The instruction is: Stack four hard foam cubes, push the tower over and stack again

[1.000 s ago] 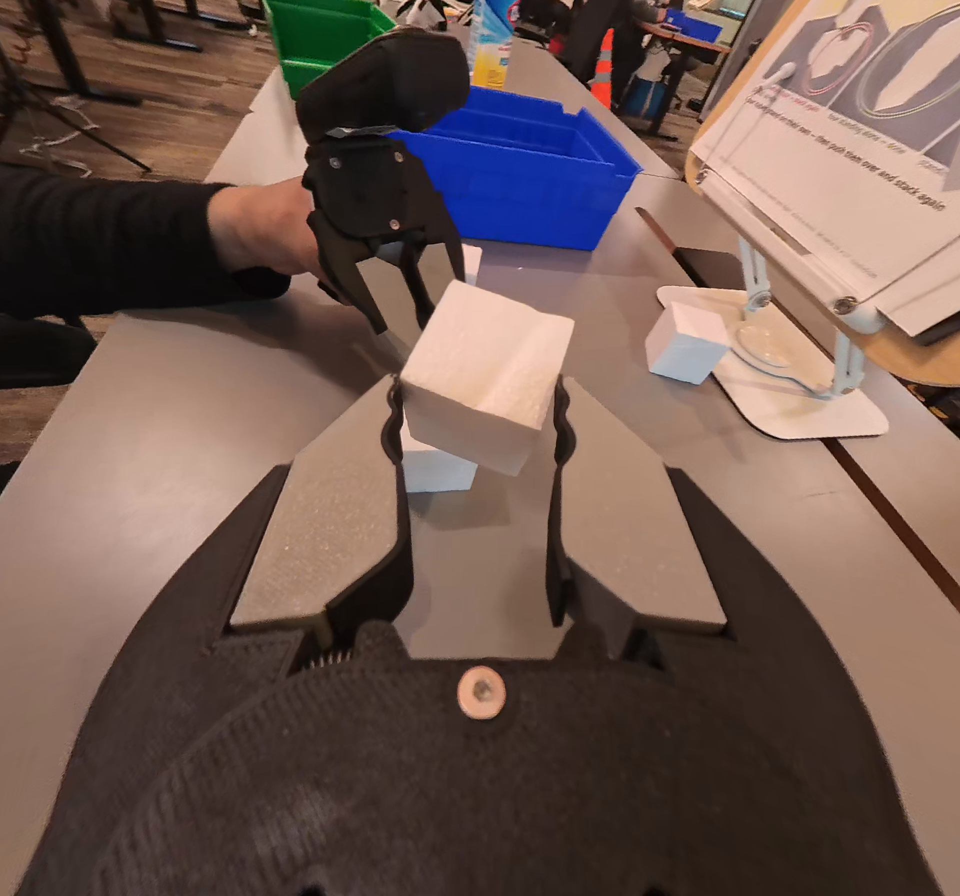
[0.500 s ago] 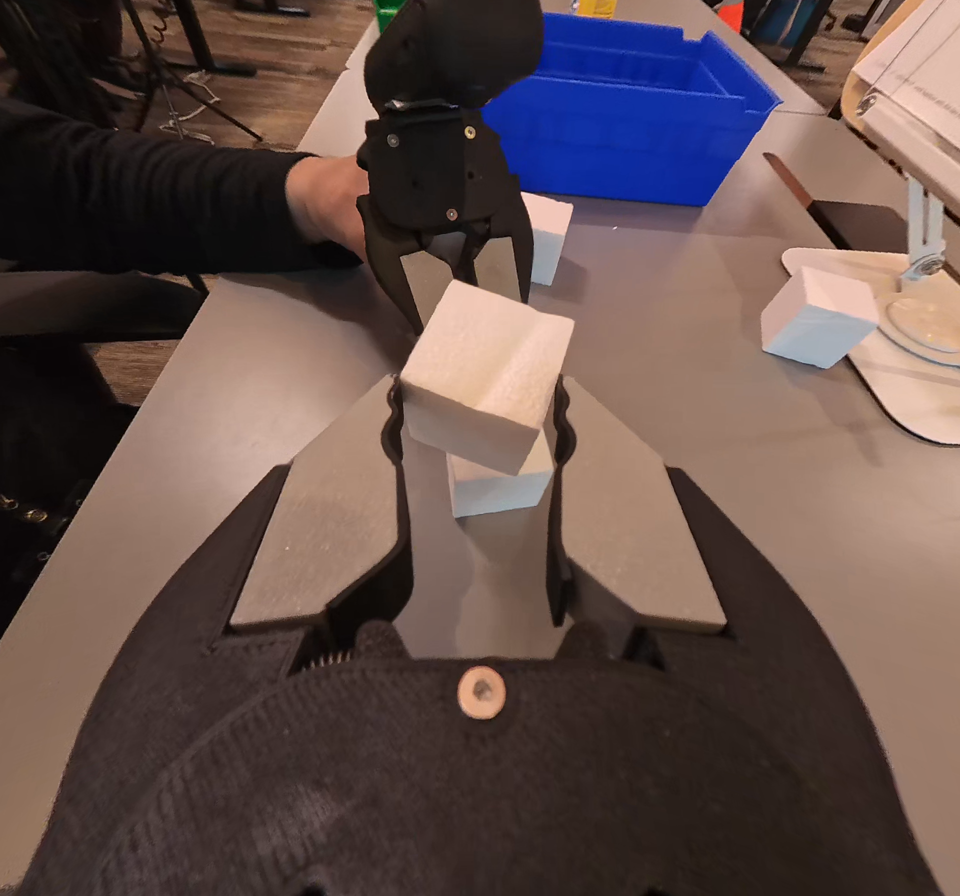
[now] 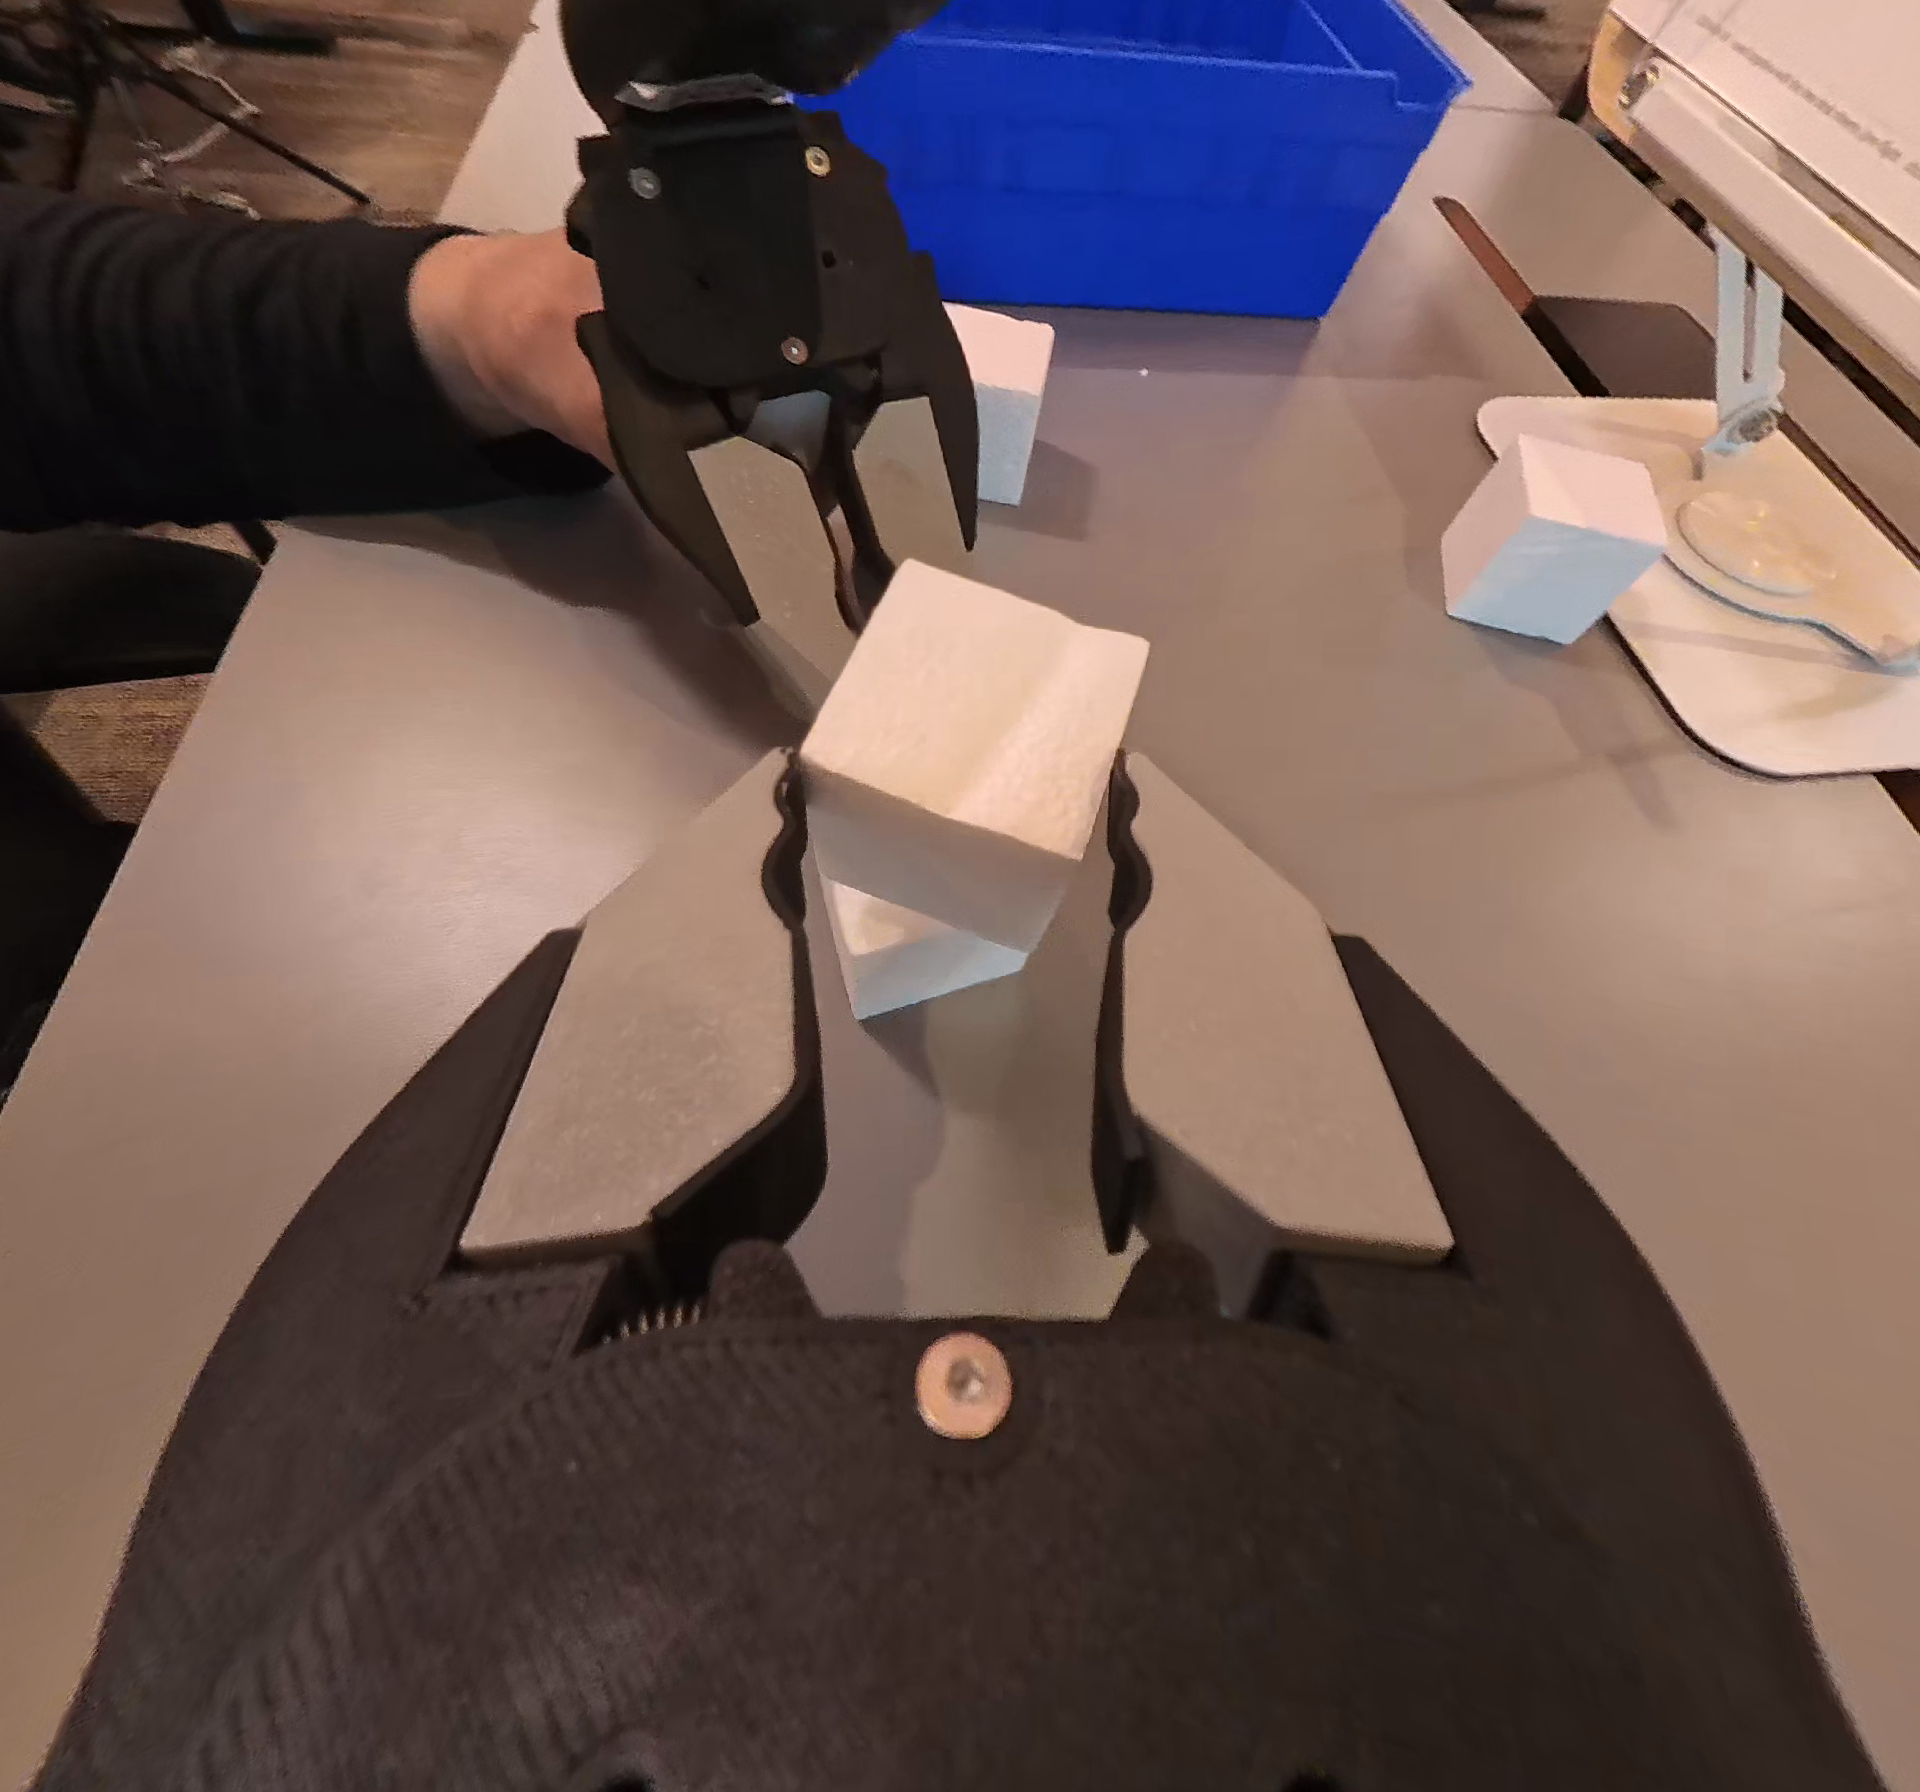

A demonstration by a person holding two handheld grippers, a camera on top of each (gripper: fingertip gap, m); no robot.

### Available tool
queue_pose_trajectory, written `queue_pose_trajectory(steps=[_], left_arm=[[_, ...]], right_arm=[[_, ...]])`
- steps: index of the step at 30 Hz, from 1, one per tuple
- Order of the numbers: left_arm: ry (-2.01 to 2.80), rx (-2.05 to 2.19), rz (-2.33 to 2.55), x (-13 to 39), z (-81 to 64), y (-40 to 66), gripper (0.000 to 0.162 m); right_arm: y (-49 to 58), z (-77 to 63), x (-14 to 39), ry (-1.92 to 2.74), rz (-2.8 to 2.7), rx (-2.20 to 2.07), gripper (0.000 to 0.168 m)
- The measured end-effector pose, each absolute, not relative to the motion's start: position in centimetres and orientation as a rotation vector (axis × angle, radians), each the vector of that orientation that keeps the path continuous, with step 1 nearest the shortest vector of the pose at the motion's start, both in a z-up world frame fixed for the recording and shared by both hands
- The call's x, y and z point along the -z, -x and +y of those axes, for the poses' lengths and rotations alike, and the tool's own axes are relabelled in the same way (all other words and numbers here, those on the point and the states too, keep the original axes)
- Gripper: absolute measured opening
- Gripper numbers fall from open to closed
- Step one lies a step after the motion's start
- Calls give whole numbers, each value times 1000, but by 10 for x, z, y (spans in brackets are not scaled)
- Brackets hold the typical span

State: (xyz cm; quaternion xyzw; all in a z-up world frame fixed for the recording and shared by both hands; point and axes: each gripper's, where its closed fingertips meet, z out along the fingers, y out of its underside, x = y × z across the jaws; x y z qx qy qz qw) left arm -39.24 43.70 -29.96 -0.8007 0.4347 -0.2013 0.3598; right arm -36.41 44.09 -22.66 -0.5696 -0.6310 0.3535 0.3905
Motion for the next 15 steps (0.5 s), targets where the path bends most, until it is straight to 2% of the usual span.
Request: queue_pose_trajectory(steps=[12, 15], left_arm=[[2036, 512, 1073, 289, 442, 400, 6], [2001, 559, 1074, 281, 440, 400, 11]], right_arm=[[366, 433, 225, 1479, -1637, -820, 56], [364, 434, 224, 1465, -1637, -839, 56]])
